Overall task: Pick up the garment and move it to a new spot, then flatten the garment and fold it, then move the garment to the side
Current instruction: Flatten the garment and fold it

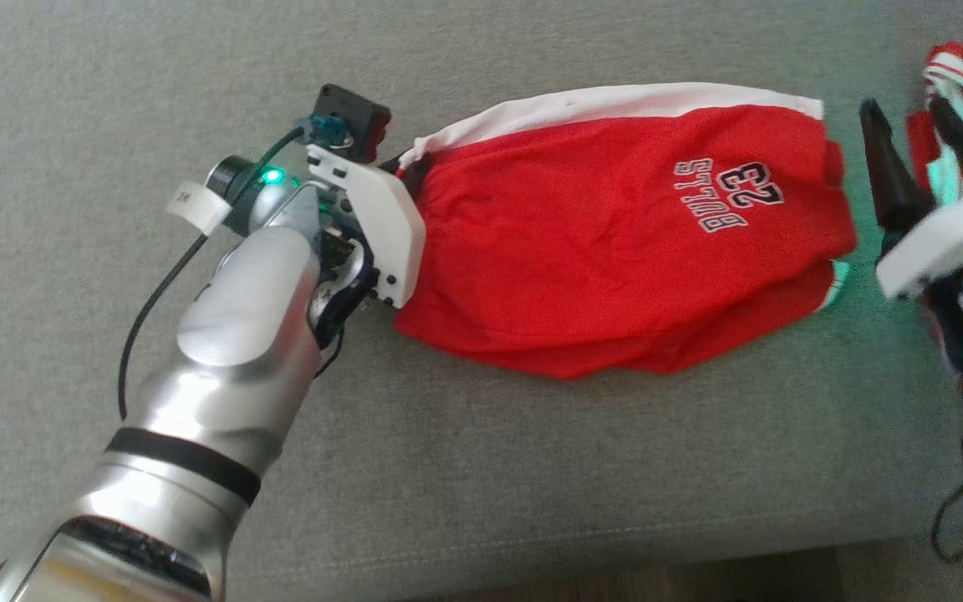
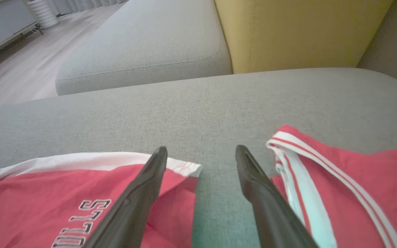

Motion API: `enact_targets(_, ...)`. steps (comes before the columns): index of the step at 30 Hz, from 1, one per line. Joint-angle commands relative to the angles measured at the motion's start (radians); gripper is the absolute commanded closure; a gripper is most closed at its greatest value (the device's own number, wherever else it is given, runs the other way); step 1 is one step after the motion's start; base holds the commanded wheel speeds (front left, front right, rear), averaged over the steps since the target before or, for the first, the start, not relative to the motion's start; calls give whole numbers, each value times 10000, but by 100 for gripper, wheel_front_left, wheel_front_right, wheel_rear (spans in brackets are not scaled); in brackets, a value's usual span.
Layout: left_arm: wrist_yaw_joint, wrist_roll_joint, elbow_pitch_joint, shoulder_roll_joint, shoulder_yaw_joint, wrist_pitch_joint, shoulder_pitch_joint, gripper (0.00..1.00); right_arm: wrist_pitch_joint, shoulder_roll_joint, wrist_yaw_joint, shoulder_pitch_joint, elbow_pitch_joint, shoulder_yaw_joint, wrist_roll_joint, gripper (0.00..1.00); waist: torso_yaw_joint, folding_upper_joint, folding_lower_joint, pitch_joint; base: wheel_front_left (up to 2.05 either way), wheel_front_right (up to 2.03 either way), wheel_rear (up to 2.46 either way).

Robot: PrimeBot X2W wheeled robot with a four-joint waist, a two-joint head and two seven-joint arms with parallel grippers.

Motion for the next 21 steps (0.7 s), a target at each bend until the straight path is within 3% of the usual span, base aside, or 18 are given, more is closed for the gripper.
enact_targets(1, 69, -6, -291, 146, 137, -136, -198, 100, 262, -328, -7, -508, 11, 298, 166, 0, 212, 0, 0, 167, 0, 0, 0)
enact_targets(8, 140, -88, -625, 25, -267, -633, -257, 100, 1901, -982, -7, -2344, 2432, 1319, 810, 0, 677, 0, 0, 518, 0, 0, 0)
enact_targets(13, 199, -179, -697, 6, -401, -872, -288, 100, 2431, -1143, -7, -2819, 3396, 1740, 1053, 0, 800, 0, 0, 625, 0, 0, 0)
enact_targets(14, 221, -198, -707, 4, -404, -934, -282, 100, 2455, -1147, -7, -2854, 3515, 1786, 1126, 15, 809, 0, 0, 630, 0, 0, 0)
enact_targets(15, 242, -214, -723, 4, -401, -1019, -275, 100, 2408, -1158, -7, -2883, 3577, 1843, 1192, 93, 815, 0, 0, 631, 0, 0, 0)
enact_targets(16, 258, -243, -750, 3, -378, -1135, -259, 100, 2297, -1183, -7, -2891, 3622, 1874, 1246, 100, 820, 0, 0, 621, 0, 0, 0)
enact_targets(21, 514, -346, -1162, 186, -83, -2128, -65, 100, 778, -1422, -7, -2654, 3170, 1838, 1337, 100, 839, 0, 0, 359, 0, 0, 0)
